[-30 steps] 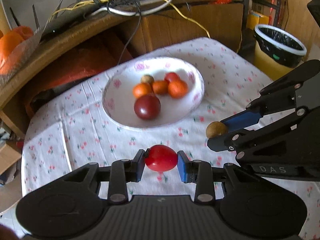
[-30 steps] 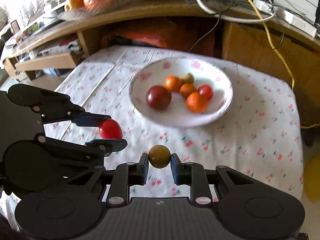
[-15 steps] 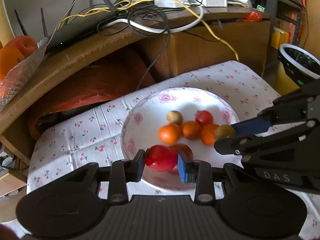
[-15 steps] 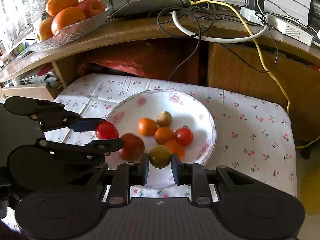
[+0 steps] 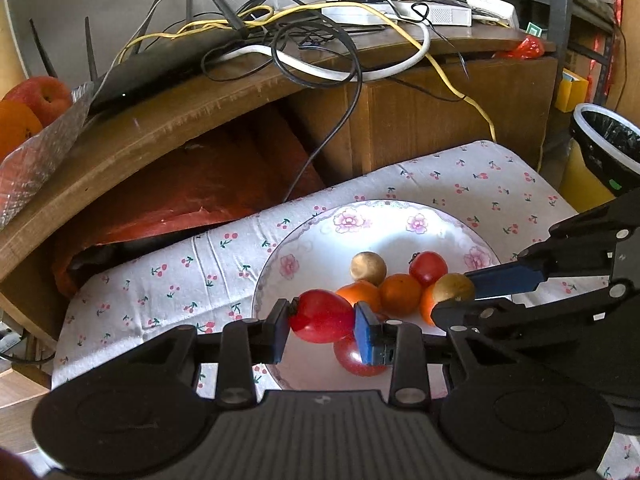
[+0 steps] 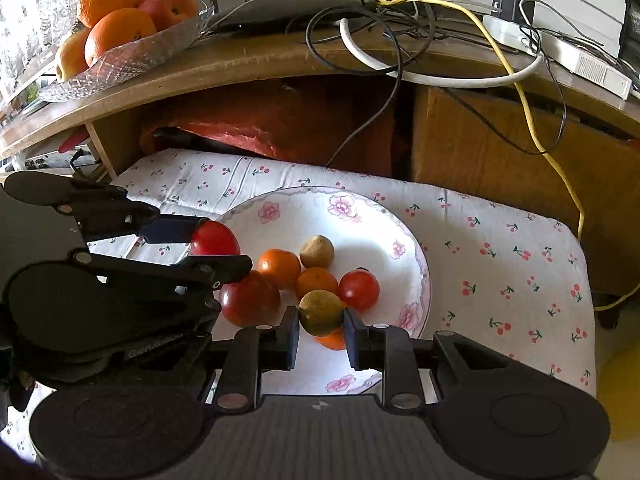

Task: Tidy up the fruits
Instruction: 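Lower the held red tomato and brown fruit into the bowl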

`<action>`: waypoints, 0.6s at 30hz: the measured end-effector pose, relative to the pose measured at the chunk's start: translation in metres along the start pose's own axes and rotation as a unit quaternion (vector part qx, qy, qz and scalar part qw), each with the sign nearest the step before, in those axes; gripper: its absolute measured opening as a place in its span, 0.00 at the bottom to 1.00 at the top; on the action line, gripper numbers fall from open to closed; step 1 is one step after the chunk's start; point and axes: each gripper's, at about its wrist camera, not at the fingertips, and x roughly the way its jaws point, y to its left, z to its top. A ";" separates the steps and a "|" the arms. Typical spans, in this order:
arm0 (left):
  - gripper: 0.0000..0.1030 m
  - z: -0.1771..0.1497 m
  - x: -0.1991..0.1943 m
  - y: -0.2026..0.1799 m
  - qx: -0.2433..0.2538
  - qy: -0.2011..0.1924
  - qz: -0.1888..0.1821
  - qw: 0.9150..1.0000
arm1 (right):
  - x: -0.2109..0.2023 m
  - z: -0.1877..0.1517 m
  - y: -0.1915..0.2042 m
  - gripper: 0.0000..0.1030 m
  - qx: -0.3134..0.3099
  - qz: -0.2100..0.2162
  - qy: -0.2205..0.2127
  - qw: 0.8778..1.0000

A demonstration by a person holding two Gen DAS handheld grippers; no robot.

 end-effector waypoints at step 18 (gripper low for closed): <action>0.41 0.004 0.002 0.000 -0.009 -0.001 -0.006 1.000 | 0.002 0.001 -0.004 0.23 0.003 -0.010 -0.006 1.000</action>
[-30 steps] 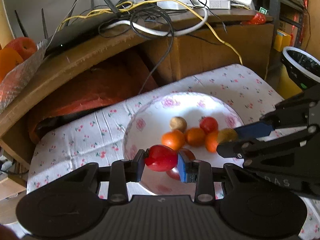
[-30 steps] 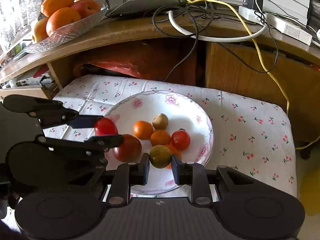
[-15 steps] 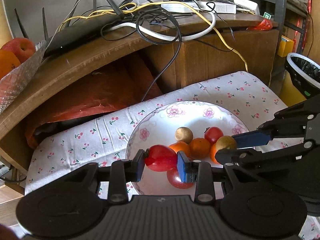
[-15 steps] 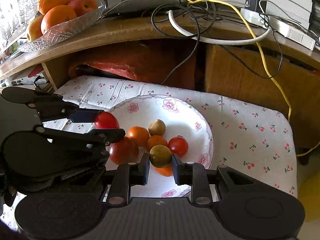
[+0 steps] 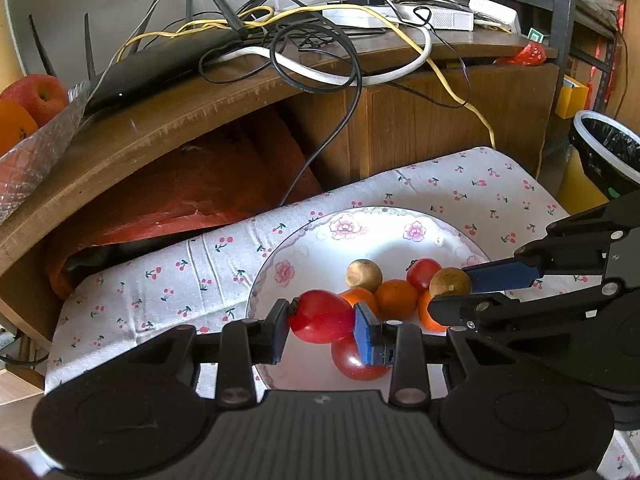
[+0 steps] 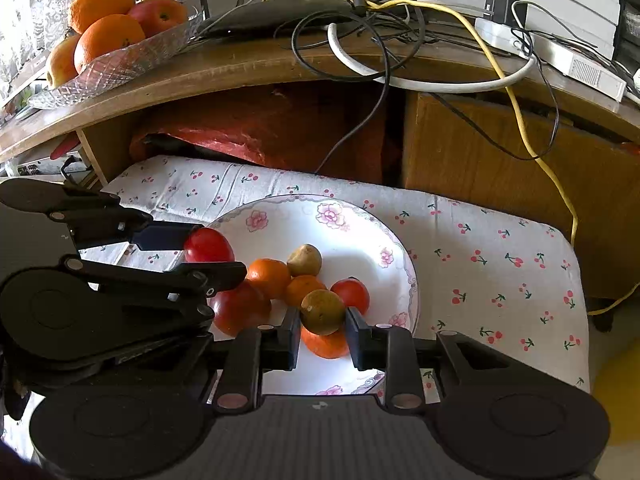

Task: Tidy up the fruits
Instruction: 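Lower the held red tomato and brown fruit into the bowl, then open the left gripper to release the red tomato while the right releases the brown fruit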

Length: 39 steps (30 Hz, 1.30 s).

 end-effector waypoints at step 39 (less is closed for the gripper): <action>0.44 -0.001 0.002 0.007 -0.022 0.001 0.015 1.000 | 0.001 0.000 -0.004 0.26 0.052 0.023 -0.001 0.998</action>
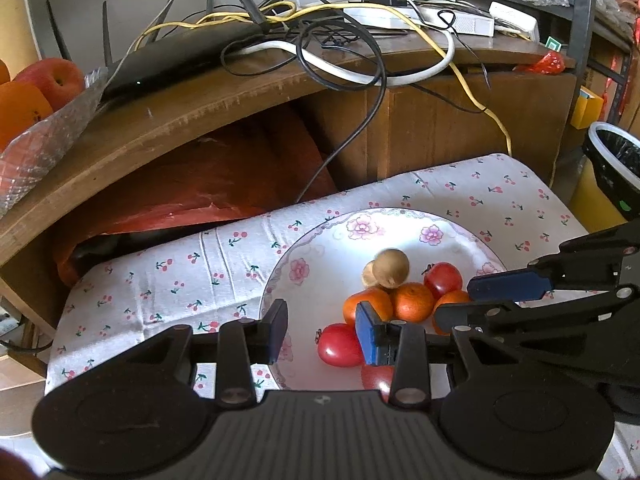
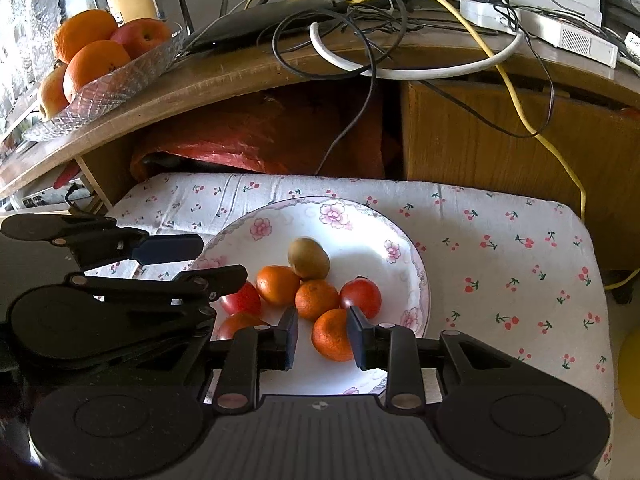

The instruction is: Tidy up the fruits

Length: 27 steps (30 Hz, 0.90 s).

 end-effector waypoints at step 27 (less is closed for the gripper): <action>0.58 -0.006 -0.008 -0.002 0.000 -0.004 0.018 1.000 | -0.009 -0.001 -0.004 0.36 0.004 -0.044 -0.020 0.999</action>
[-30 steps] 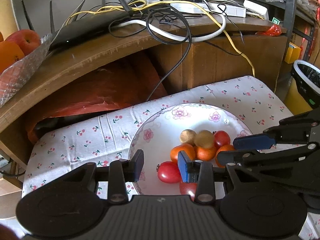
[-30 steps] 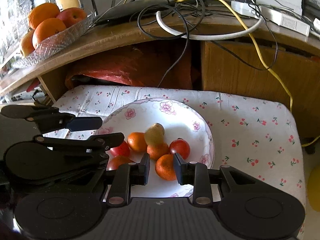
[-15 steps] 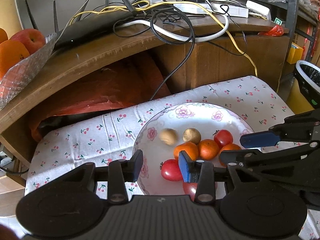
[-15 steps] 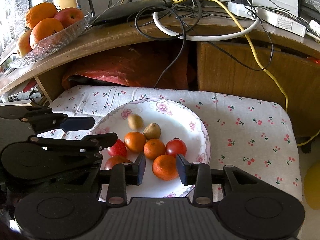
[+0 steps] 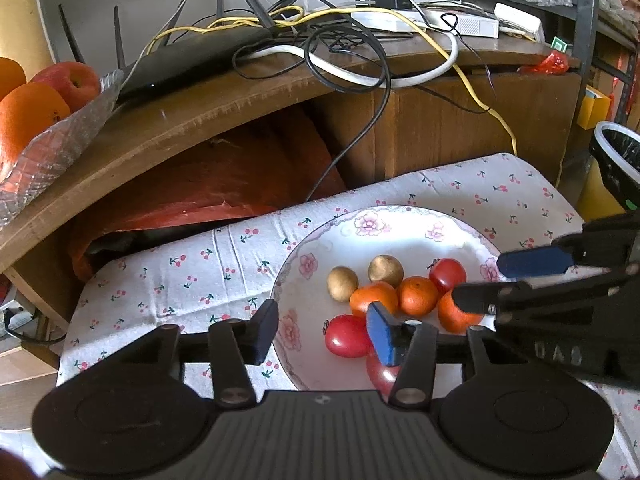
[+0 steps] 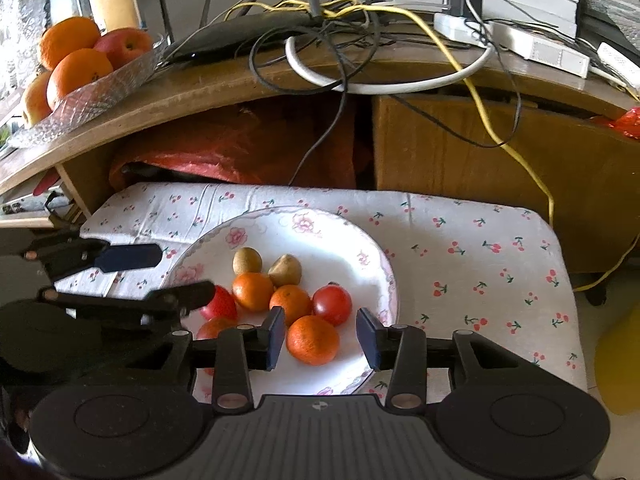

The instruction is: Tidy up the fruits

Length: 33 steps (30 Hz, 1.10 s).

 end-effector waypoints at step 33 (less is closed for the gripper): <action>0.95 -0.008 -0.008 0.001 -0.055 0.005 0.046 0.997 | -0.014 -0.008 -0.008 0.37 0.017 -0.024 -0.001 1.000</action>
